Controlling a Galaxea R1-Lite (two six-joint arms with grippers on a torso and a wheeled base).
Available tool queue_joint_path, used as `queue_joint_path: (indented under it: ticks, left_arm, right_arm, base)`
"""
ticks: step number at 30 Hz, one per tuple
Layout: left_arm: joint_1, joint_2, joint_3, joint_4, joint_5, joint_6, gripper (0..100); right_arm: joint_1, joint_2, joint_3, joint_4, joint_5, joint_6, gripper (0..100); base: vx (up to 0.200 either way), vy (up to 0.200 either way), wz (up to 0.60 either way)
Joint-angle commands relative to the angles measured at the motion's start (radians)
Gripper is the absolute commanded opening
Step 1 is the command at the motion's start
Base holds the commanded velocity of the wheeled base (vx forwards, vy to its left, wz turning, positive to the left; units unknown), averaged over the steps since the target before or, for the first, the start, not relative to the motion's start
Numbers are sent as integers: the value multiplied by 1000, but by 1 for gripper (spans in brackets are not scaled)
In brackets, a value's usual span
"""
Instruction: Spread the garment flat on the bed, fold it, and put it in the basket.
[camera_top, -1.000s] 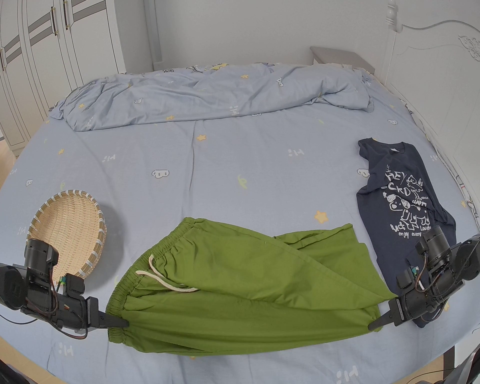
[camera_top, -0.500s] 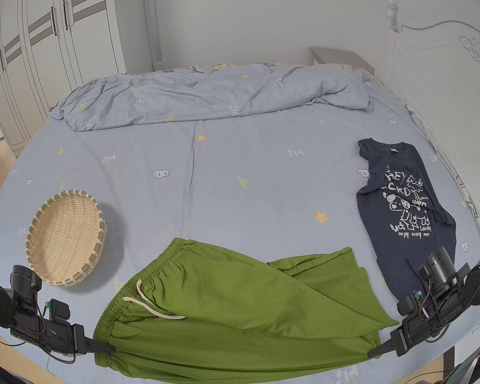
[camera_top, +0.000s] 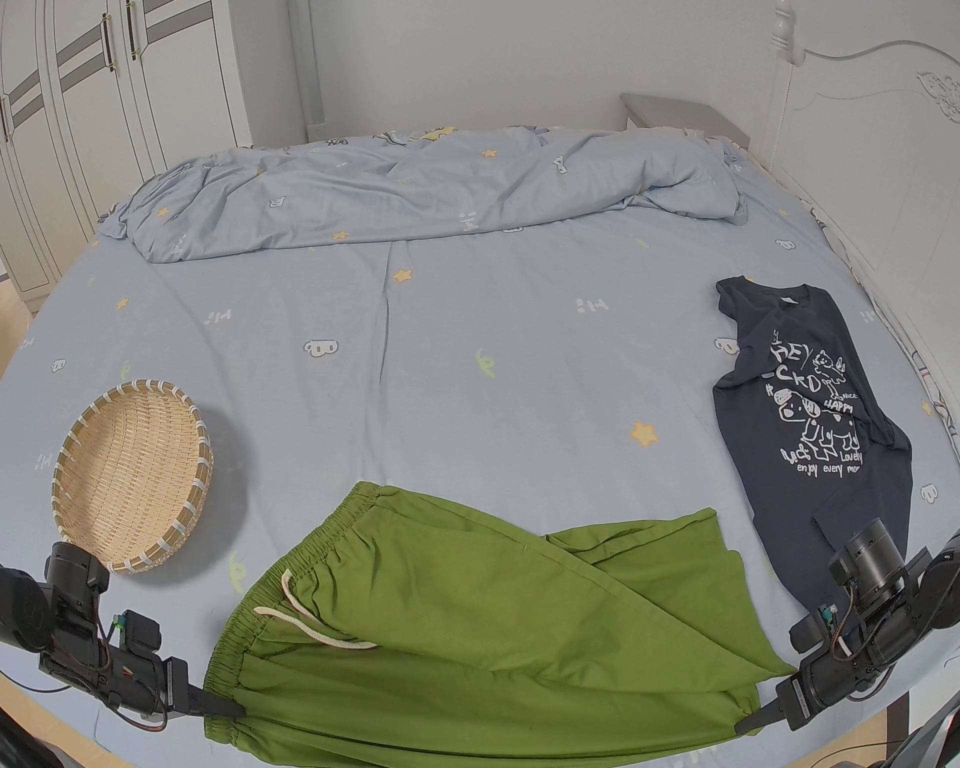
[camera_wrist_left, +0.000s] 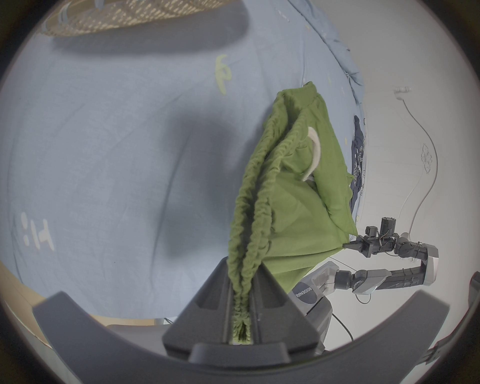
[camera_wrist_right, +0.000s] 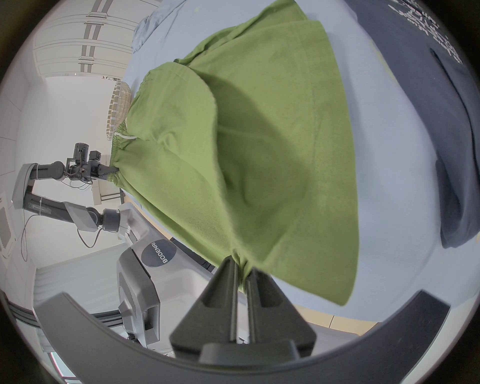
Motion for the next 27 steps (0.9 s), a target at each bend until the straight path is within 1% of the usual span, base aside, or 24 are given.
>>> queue_joint_path:
  ticks: [1, 9, 10, 16, 17, 25, 27]
  left_arm:
    - [-21, 83, -3, -12, 0, 1, 0]
    - [-35, 89, 0, -12, 17, 10, 0]
    - [-37, 89, 0, -12, 18, 15, 100]
    - [-40, 101, 2, -12, 44, 40, 100]
    - [-40, 103, 2, -12, 43, 40, 100]
    - [-35, 98, 2, -12, 38, 38, 100]
    - [-27, 69, 0, -13, 38, 38, 100]
  right_arm:
    - [13, 58, 4, -14, 1, 1, 0]
    - [10, 68, 4, -33, 1, 2, 0]
    - [10, 68, 4, -33, 1, 2, 0]
    - [19, 82, 3, -34, 1, 1, 0]
    - [21, 90, 3, -36, 1, 1, 100]
    - [19, 85, 15, -50, 1, -4, 100]
    - [10, 47, 14, -53, -2, -4, 100]
  base:
    - [0, 0, 0]
    - [0, 0, 0]
    - [0, 0, 0]
    - [0, 0, 0]
    - [0, 0, 0]
    - [0, 0, 0]
    - [0, 0, 0]
